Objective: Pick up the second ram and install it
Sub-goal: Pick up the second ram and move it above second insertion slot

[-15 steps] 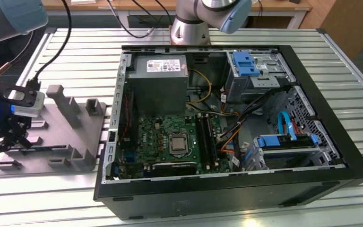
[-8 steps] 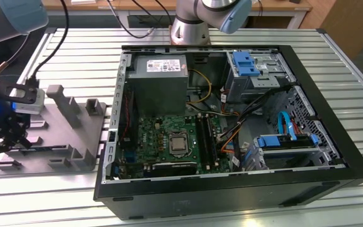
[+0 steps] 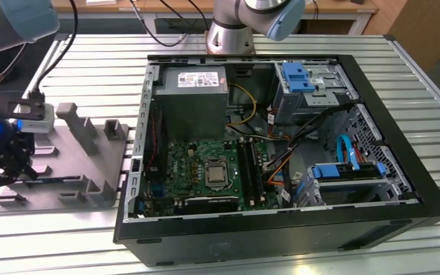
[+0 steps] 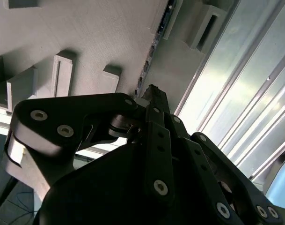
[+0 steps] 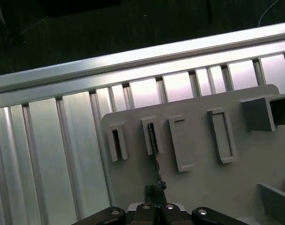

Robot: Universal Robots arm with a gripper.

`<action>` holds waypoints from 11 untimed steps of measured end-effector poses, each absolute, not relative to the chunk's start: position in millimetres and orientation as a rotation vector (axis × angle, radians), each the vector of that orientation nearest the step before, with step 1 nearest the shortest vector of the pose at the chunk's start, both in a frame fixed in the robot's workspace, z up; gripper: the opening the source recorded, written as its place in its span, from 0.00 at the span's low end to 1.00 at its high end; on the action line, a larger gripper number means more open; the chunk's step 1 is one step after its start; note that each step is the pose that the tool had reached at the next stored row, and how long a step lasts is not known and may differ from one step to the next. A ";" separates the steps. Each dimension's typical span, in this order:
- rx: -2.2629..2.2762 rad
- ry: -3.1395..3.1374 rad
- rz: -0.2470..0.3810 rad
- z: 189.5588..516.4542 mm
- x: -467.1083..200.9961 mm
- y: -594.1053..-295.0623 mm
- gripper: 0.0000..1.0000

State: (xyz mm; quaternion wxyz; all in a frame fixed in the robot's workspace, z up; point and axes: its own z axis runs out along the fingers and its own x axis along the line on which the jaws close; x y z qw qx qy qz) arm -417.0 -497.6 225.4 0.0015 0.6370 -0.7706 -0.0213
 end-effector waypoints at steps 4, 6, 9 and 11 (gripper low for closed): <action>2.080 -2.348 -0.067 225.1 -417.0 -497.6 0.10; 2.116 -2.315 -0.067 224.9 -417.0 -497.6 0.10; 2.170 -2.262 -0.066 224.7 -417.0 -497.6 0.10; 2.204 -2.228 -0.066 224.6 -417.0 -497.6 0.10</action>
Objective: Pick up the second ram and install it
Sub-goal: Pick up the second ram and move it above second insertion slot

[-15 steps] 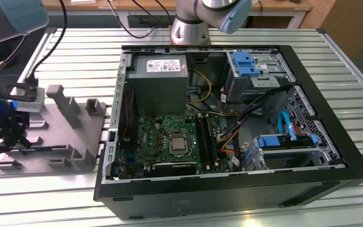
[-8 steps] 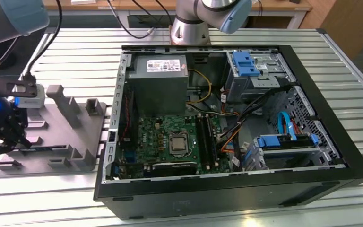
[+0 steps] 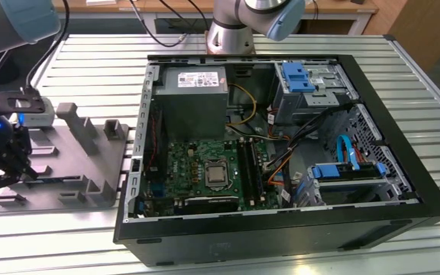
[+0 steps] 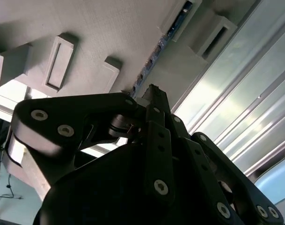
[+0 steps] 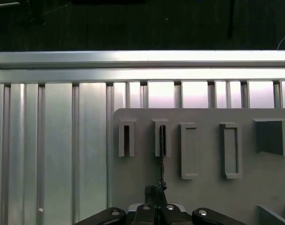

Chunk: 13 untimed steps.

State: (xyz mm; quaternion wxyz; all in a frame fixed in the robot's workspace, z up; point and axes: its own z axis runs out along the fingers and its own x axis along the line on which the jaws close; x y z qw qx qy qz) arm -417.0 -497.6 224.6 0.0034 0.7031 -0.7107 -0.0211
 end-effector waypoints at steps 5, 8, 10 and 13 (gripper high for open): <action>2.281 -2.147 -0.066 224.4 -417.0 -497.6 0.10; 2.302 -2.124 -0.066 224.4 -417.0 -497.6 0.10; 2.302 -2.124 -0.066 224.4 -417.0 -497.6 0.10; 2.303 -2.123 -0.066 224.4 -417.0 -497.6 0.10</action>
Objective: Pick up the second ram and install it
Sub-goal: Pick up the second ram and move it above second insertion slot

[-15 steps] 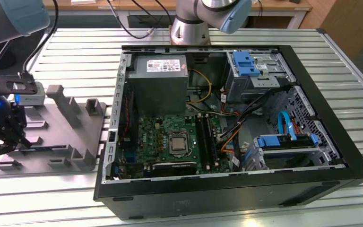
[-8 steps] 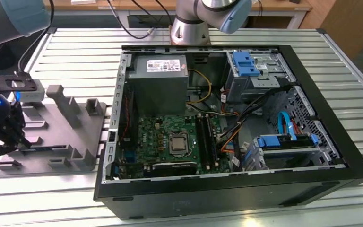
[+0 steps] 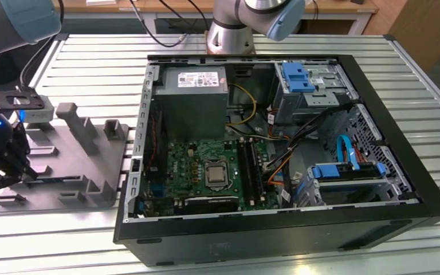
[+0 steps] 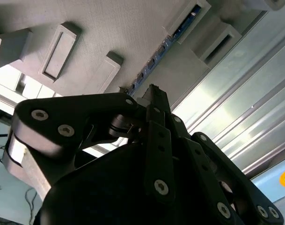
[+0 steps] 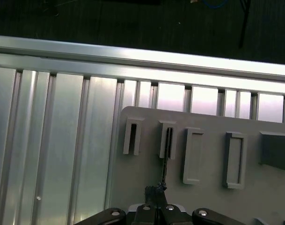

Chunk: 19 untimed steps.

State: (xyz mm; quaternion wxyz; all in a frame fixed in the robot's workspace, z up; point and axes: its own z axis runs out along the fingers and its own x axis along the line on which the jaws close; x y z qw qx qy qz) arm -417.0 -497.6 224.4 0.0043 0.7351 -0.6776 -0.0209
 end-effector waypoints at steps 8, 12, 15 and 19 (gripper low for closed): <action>2.305 -2.121 -0.066 224.4 -417.0 -497.6 0.36; 2.304 -2.122 -0.066 221.2 -417.1 -496.2 0.36; 2.294 -2.133 -0.066 215.9 -417.0 -491.9 0.36; 2.272 -2.156 -0.066 208.4 -417.0 -487.8 0.36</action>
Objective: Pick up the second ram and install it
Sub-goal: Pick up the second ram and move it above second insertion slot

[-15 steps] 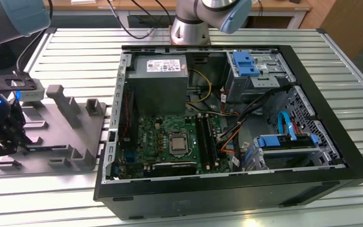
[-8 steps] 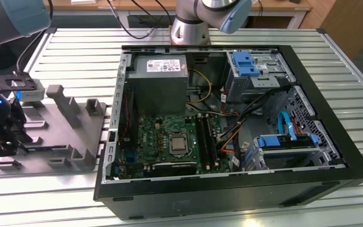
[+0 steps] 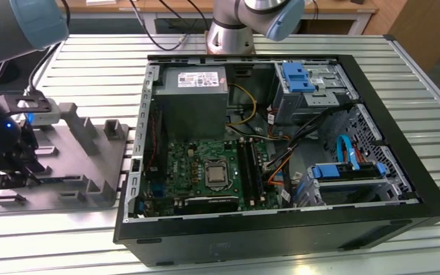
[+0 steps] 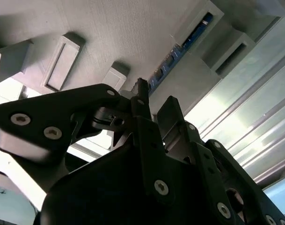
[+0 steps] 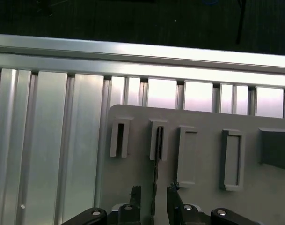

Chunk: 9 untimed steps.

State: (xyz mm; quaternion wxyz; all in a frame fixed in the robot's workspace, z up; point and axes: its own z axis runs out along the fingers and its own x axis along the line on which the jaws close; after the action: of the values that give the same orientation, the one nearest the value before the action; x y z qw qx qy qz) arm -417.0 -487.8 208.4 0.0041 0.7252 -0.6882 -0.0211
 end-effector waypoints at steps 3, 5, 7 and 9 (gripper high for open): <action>2.258 -2.171 -0.067 203.1 -417.0 -485.7 0.36; 2.254 -2.175 -0.067 199.5 -416.9 -485.3 0.36; 2.254 -2.176 -0.067 196.3 -417.0 -485.3 0.36; 2.254 -2.176 -0.067 193.3 -417.0 -485.3 0.36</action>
State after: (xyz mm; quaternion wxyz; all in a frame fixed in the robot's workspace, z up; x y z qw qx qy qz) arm -417.0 -485.3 193.3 0.0041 0.7193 -0.6944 -0.0213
